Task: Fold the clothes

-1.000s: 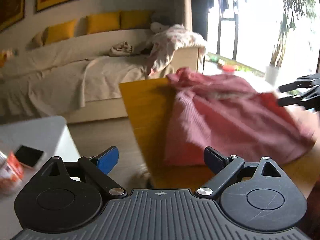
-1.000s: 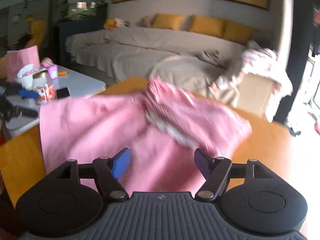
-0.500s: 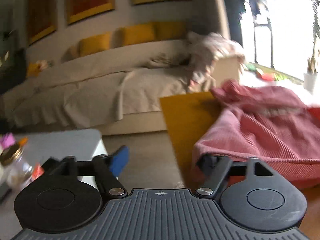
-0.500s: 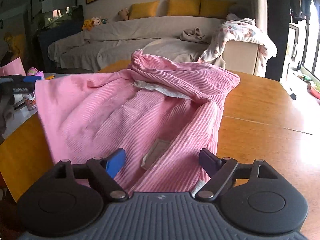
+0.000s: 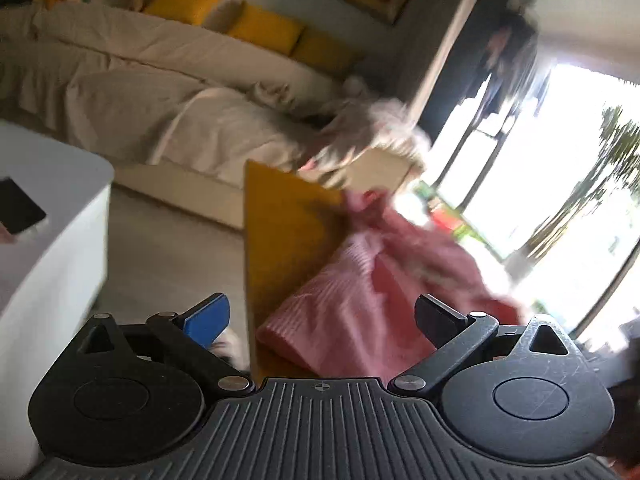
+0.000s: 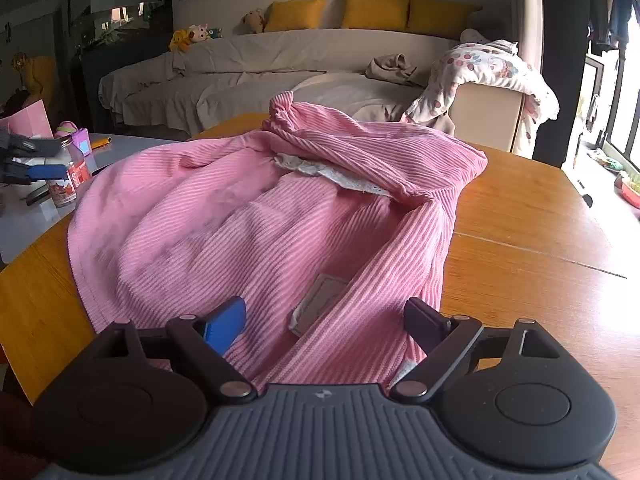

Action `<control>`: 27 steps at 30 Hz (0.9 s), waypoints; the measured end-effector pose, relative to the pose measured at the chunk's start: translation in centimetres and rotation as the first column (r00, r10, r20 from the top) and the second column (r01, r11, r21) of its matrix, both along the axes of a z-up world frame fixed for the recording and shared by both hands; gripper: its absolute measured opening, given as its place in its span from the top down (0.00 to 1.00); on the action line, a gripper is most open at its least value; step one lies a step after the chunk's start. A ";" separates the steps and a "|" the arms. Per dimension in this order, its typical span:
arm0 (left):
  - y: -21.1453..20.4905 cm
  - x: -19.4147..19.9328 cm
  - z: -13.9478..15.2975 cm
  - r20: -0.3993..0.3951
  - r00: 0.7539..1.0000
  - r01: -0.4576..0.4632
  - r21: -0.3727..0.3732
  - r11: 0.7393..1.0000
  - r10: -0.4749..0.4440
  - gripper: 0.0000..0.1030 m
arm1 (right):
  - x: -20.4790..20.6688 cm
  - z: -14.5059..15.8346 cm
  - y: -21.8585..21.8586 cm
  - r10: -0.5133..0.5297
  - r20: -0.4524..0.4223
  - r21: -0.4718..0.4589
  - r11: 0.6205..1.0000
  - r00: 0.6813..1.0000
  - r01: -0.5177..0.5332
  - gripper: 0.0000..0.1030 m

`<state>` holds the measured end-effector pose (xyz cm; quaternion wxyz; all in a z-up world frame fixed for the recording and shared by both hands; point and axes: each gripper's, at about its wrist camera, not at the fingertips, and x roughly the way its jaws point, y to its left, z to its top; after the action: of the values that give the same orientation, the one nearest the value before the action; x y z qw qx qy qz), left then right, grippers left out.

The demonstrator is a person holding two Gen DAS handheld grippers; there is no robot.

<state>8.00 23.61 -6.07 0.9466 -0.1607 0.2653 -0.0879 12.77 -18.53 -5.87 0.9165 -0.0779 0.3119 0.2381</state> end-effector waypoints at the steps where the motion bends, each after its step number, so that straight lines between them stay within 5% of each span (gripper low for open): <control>1: -0.8 0.9 -0.1 -0.007 1.000 0.020 0.028 0.999 -0.020 0.02 | 0.0 0.0 0.0 -0.001 0.002 0.000 1.000 1.000 0.001 0.15; 3: -1.8 2.2 -0.2 -0.018 0.997 0.077 0.068 0.995 -0.076 0.06 | -0.1 0.0 -0.1 -0.002 0.006 0.001 1.000 1.000 0.002 0.15; 6: -3.6 3.9 -0.6 -0.051 0.984 0.175 0.206 0.963 -0.168 0.33 | -0.1 0.0 -0.2 -0.008 0.006 0.012 1.000 1.000 0.008 0.14; 11: -3.6 5.6 -1.6 -0.108 0.960 0.277 0.228 0.933 -0.258 0.34 | 0.1 0.0 -0.7 -0.021 -0.002 0.039 0.999 1.000 0.021 0.14; 17: -3.4 4.6 -1.7 -0.111 0.959 0.279 0.201 0.939 -0.261 0.35 | 0.3 0.1 -0.9 -0.028 -0.014 0.064 0.998 1.000 0.029 0.13; 21: -5.2 3.4 -1.2 -0.117 0.975 0.214 0.286 0.934 -0.188 0.87 | 0.3 0.0 -1.0 -0.028 -0.018 0.079 0.996 0.999 0.030 0.13; 24: -8.7 1.5 0.0 -0.067 0.972 0.228 0.489 0.842 -0.225 0.91 | 0.3 0.1 -1.0 -0.030 -0.017 0.086 0.996 0.999 0.032 0.13; 27: -12.7 -0.7 1.3 -0.060 0.928 0.313 0.663 0.681 -0.368 0.92 | 0.1 0.0 -1.0 -0.030 -0.011 0.086 0.996 1.000 0.030 0.13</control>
<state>7.33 10.87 -4.80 0.9179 0.2405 0.2669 -0.1687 12.85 -19.56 -5.84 0.9210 -0.0324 0.3067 0.2379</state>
